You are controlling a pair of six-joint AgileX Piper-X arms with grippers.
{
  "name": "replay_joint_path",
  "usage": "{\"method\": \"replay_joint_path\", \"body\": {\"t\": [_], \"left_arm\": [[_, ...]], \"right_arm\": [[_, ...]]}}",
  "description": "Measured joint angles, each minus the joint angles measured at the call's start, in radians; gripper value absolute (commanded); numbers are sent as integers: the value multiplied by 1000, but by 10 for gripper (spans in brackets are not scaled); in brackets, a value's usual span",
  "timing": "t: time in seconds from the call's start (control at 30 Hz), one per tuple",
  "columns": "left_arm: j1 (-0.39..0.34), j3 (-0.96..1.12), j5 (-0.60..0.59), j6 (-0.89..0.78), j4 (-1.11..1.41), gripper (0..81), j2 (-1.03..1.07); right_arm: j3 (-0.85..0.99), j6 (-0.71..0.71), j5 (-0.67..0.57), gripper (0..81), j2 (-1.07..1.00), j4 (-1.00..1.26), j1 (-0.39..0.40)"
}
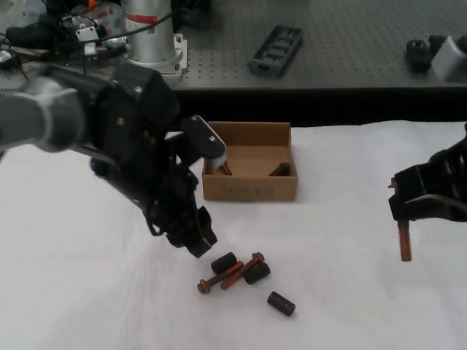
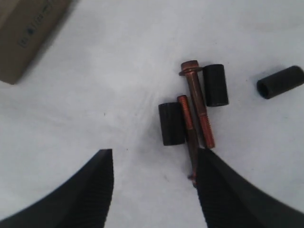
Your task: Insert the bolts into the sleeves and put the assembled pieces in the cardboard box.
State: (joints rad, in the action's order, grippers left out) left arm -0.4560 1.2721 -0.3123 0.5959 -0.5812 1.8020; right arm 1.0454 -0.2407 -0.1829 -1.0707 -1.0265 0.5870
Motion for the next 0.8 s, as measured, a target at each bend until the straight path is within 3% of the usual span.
{"method": "replay_joint_path", "body": {"t": [0.5,0.8], "left_arm": [[-10,46,69,51,-44,386,90],[-74,46,69,51,-44,386,117]], "right_arm": [[-2,10,-1,19,2,28,-1],[-2,24,-2,19,2,29,-1]]}}
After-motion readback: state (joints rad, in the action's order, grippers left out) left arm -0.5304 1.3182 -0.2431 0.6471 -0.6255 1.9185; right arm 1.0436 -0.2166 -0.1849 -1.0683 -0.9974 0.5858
